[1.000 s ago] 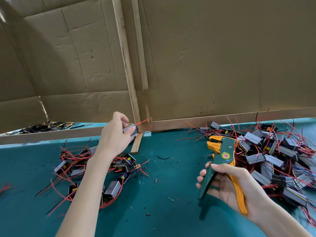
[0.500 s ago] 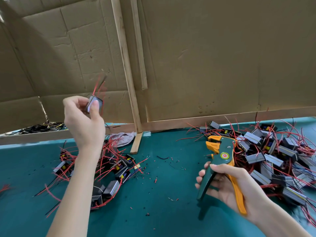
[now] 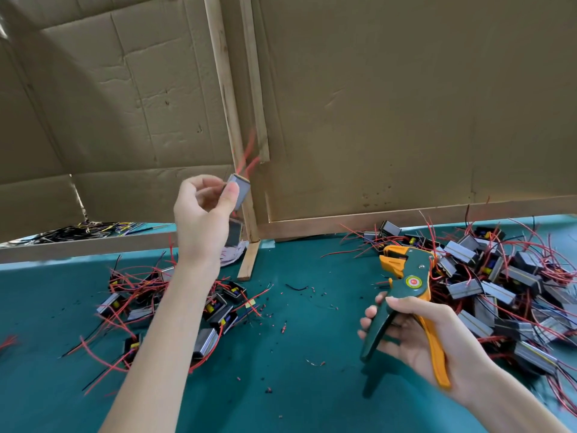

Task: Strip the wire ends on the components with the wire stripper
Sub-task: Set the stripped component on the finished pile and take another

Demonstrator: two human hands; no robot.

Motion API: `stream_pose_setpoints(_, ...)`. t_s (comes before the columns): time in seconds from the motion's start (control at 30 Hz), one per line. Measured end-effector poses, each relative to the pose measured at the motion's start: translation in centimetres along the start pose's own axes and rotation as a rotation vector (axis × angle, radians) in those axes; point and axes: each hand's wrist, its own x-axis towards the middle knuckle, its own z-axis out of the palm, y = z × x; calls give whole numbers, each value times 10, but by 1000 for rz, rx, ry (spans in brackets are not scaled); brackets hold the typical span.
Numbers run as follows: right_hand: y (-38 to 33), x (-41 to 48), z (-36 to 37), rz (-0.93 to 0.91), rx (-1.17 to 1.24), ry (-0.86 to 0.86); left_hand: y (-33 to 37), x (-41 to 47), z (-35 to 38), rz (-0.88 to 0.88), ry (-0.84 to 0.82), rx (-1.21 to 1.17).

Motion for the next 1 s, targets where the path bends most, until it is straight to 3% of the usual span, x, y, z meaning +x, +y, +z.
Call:
stream_pose_setpoints(0.1,1,1,-2,14,-3,-1,-10,5,-7,-106,-20,70)
stream_pose_setpoints(0.17,2,3,-2,24,-3,-2,-15,7,-9,-263,-94,2)
stream_pose_setpoints(0.33,4,5,-4,31,-7,-11,-27,6,-7,-414,-270,125)
stream_pose_setpoints(0.5,4,6,-5,34,-10,-6,-28,6,-10,-323,-291,290)
stream_pose_setpoints(0.67,3,2,-3,30,-14,-28,-18,9,-18,-374,-336,172)
stream_pose_setpoints(0.8,4,0,0,20,-31,-56,-7,-5,-2,-569,-476,-126)
stream_pose_setpoints(0.93,4,0,0,-21,-31,-59,-4,-22,17,-479,-566,-128)
stream_pose_setpoints(1.0,3,1,-1,-60,-15,-44,-8,-31,24,-321,-662,-38)
